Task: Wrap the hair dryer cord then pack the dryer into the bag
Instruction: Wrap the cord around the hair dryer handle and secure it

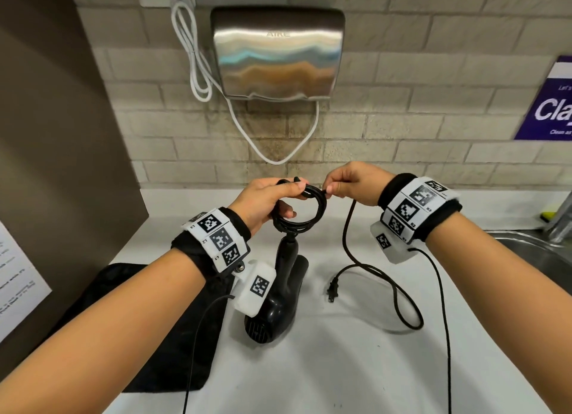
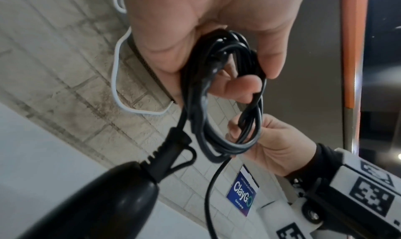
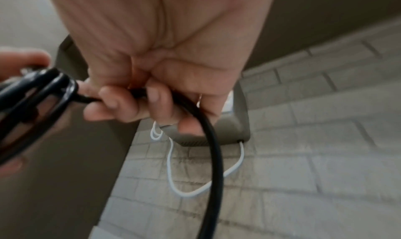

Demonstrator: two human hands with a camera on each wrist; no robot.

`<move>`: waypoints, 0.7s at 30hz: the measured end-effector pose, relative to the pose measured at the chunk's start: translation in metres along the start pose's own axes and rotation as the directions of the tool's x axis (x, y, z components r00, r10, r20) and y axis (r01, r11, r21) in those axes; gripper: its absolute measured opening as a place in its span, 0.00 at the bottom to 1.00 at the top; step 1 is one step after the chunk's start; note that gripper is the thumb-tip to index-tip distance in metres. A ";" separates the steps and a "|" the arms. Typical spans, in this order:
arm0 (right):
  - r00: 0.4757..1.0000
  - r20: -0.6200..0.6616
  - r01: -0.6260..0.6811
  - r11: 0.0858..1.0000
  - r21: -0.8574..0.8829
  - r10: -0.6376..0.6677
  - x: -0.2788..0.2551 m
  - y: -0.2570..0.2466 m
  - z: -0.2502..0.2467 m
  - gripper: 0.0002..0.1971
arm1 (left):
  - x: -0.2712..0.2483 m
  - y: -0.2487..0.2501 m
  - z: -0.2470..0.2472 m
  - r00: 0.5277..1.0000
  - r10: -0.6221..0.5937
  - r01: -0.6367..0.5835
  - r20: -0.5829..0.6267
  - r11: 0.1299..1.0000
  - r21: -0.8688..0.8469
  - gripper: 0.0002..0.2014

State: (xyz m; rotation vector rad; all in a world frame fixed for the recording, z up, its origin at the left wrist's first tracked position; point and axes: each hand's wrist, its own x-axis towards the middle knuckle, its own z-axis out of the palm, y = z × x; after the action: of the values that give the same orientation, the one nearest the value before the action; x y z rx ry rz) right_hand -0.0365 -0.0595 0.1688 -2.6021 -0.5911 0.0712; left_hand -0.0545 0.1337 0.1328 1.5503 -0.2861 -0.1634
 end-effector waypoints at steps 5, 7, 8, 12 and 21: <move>0.988 -0.143 0.021 0.972 -0.235 -0.056 -0.001 -0.008 -0.002 0.10 | 0.002 0.005 -0.002 0.998 0.057 -0.059 0.019 0.988 0.144 0.06; 0.981 -0.180 0.012 0.945 -0.326 -0.075 -0.002 -0.014 -0.004 0.11 | 0.000 0.008 -0.003 0.996 0.062 -0.072 0.066 0.984 0.160 0.06; 0.977 -0.194 0.013 0.933 -0.361 -0.089 -0.003 -0.017 -0.004 0.11 | -0.001 0.009 -0.003 0.994 0.058 -0.074 0.097 0.984 0.163 0.06; 0.954 -0.246 0.027 0.862 -0.507 -0.175 -0.003 -0.026 -0.006 0.13 | -0.004 0.012 0.002 0.983 0.028 -0.060 0.181 0.983 0.172 0.07; 0.906 -0.336 -0.044 0.733 -0.679 -0.256 -0.019 -0.046 -0.011 0.15 | 0.000 0.009 0.013 0.982 0.043 -0.081 0.186 0.975 0.205 0.11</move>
State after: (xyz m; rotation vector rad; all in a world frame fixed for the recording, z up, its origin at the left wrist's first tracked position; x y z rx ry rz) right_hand -0.0708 -0.0355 0.1986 -3.1106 -0.7013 -0.8808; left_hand -0.0589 0.1215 0.1420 1.7384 -0.5083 -0.2305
